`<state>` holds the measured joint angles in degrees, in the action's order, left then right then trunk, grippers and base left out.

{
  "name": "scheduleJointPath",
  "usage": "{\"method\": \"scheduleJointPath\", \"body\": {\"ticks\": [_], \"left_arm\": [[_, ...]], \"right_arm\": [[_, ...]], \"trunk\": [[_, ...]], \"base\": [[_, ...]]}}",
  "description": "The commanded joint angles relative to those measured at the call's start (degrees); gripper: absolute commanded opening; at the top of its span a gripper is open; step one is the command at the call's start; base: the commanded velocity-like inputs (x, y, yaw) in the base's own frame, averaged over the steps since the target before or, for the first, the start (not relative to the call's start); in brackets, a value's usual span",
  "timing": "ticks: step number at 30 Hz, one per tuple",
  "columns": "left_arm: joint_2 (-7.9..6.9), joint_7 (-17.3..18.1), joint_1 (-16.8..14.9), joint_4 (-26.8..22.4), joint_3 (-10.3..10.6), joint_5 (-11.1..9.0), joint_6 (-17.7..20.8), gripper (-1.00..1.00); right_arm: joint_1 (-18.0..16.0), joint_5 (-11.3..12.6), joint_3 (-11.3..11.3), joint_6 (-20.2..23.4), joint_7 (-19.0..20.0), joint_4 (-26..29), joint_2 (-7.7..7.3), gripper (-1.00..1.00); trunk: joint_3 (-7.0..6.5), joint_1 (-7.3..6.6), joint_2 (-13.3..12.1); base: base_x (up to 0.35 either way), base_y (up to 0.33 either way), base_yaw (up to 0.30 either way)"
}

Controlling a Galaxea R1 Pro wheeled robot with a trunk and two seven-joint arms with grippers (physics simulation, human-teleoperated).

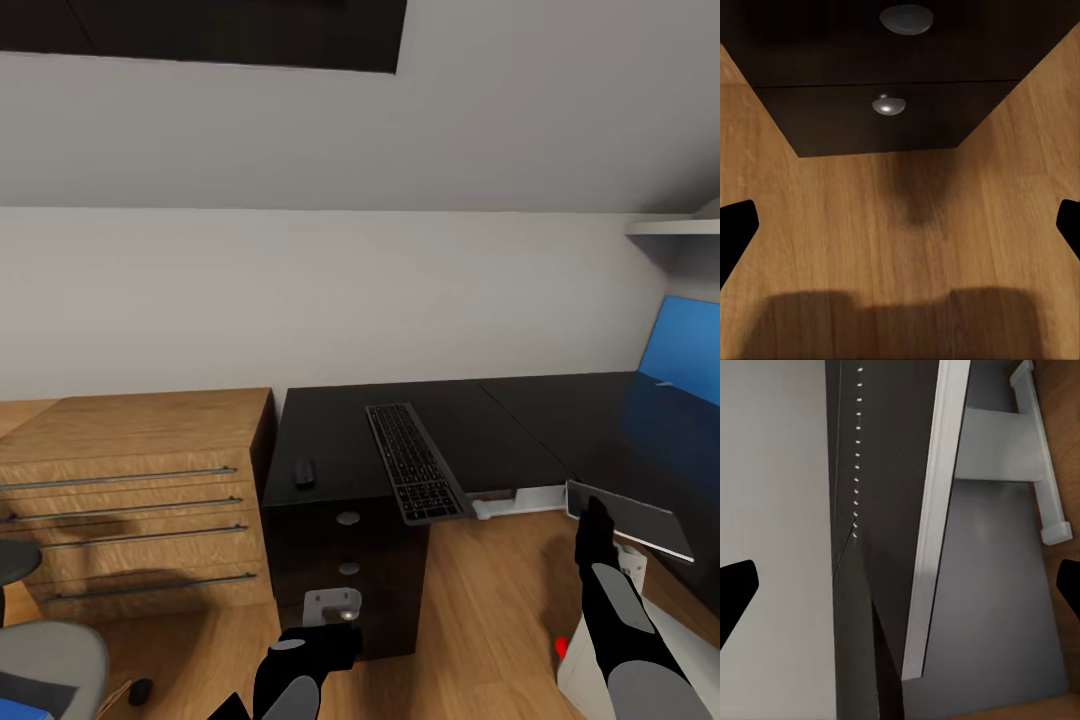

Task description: In the bedroom, organize the workspace by keeping the computer under the desk, ensuring the monitor is on the desk, placing the keyboard on the desk next to the monitor, placing the mouse on the desk next to the keyboard, moving the folder from the swivel chair onto the desk next to the mouse, stacking the notebook on top of the folder with the pen on top of the notebook, and positioning the swivel chair next to the desk.

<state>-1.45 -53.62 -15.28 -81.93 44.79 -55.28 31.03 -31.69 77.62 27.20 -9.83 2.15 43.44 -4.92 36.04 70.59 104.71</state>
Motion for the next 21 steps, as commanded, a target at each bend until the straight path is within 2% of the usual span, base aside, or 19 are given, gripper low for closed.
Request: {"method": "scheduleJointPath", "body": {"ticks": [1,21], "left_arm": [[-0.04,-0.43,-0.08,-0.07,0.12,-0.33,0.14,1.00],[0.11,-0.47,-0.11,-0.07,0.07,-0.66,0.17,1.00]], "right_arm": [[-0.04,0.60,-0.04,-0.19,0.22,-0.02,-0.01,1.00],[-0.03,0.51,-0.04,-0.19,0.05,-0.02,-0.22,1.00]], "trunk": [[0.06,0.00,0.03],[0.06,0.00,0.03]], "base": [[0.017,0.000,0.000],[0.002,0.000,0.000]]}}
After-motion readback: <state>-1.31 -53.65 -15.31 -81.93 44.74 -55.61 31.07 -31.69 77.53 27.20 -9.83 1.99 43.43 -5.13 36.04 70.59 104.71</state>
